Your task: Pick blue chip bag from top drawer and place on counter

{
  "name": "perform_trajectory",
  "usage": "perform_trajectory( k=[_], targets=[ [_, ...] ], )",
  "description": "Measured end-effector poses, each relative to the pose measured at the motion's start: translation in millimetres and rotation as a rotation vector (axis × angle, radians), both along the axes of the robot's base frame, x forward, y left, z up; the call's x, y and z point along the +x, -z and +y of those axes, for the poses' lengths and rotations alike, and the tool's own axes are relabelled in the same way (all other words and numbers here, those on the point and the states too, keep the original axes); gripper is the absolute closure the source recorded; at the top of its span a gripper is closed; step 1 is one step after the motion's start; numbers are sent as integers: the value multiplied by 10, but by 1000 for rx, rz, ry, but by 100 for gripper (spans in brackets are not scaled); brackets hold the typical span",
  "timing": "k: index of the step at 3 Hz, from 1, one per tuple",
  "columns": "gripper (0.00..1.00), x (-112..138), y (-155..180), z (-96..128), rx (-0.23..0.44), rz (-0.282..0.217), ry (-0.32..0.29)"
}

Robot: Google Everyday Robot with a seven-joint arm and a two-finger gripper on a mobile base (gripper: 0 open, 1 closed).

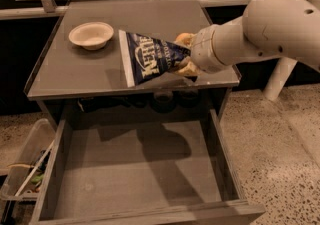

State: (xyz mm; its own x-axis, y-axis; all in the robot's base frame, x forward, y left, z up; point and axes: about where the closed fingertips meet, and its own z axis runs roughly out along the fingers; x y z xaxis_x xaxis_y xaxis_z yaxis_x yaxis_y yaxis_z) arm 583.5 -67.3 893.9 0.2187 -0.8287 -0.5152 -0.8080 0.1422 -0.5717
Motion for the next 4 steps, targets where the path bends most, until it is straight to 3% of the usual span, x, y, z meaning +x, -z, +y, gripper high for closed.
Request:
perform_trajectory(
  k=[1,2,3,4],
  targets=[
    [100,485,-151,-91,78,-47,22],
    [100,950,-173,-67,183,-45,21],
    [100,1276,-159,160,241,-18,-18],
    [100,1413,-164,413,255,13,-61]
  ],
)
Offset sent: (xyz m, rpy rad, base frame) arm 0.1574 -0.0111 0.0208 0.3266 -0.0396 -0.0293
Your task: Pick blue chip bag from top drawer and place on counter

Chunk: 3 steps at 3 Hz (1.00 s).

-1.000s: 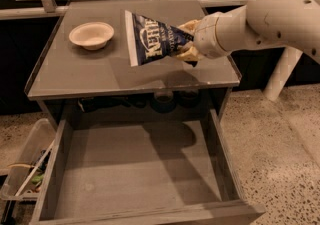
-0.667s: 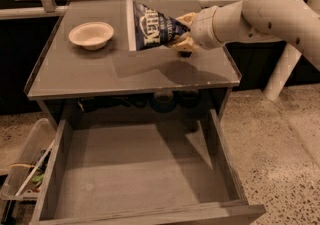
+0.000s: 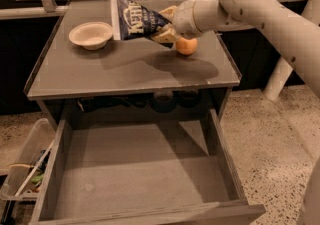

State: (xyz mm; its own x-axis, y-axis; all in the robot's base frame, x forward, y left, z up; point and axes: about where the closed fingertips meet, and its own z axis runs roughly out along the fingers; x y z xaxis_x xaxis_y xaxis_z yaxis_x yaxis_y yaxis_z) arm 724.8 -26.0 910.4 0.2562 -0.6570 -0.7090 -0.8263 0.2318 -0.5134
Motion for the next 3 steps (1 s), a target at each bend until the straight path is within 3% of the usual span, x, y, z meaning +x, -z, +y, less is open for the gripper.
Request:
perform_trajectory(
  k=[1,3],
  targets=[
    [100,33,68,167,2,33,-31],
    [59,31,71,176,2,34,-33]
  ],
)
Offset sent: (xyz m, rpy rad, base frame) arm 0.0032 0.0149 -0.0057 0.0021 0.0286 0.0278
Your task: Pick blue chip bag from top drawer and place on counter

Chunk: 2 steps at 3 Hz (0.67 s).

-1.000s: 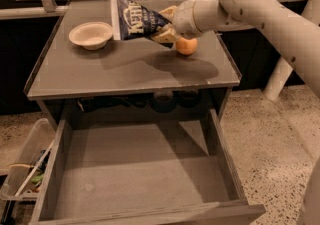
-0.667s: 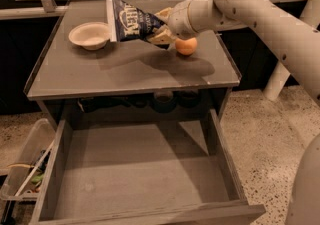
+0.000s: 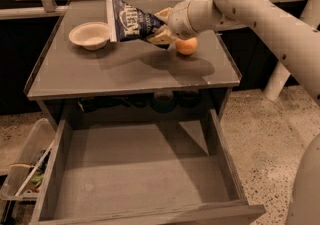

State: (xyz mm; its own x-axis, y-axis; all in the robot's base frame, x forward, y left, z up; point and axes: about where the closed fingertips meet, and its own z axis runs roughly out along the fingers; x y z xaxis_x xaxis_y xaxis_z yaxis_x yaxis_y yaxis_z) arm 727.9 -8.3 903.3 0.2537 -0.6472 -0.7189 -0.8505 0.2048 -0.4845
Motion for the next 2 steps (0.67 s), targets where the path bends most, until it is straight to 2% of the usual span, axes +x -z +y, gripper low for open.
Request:
perform_trajectory(
  k=[2],
  targets=[
    [13,0,0,1,0,0,0]
  ],
)
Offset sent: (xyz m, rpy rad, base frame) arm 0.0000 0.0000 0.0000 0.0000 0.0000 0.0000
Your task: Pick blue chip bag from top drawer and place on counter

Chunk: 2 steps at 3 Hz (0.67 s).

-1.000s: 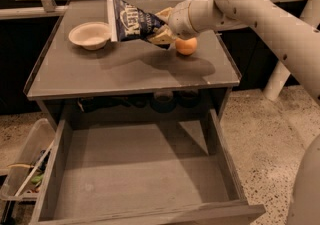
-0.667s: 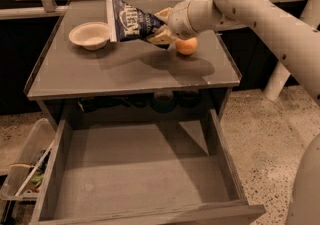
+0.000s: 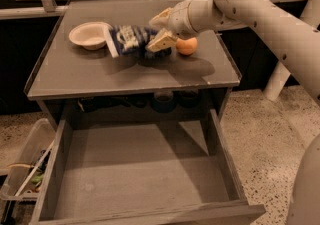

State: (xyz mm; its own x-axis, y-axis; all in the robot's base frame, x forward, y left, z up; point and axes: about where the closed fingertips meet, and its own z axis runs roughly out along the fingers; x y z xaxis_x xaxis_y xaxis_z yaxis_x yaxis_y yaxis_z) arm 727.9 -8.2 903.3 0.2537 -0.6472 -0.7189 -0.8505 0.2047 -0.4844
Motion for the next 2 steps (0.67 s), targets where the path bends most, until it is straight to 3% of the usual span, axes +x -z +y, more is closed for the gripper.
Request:
perform_trajectory(
  k=[1,2],
  targets=[
    [0,0,0,1,0,0,0],
    [0,0,1,1,0,0,0]
  ],
)
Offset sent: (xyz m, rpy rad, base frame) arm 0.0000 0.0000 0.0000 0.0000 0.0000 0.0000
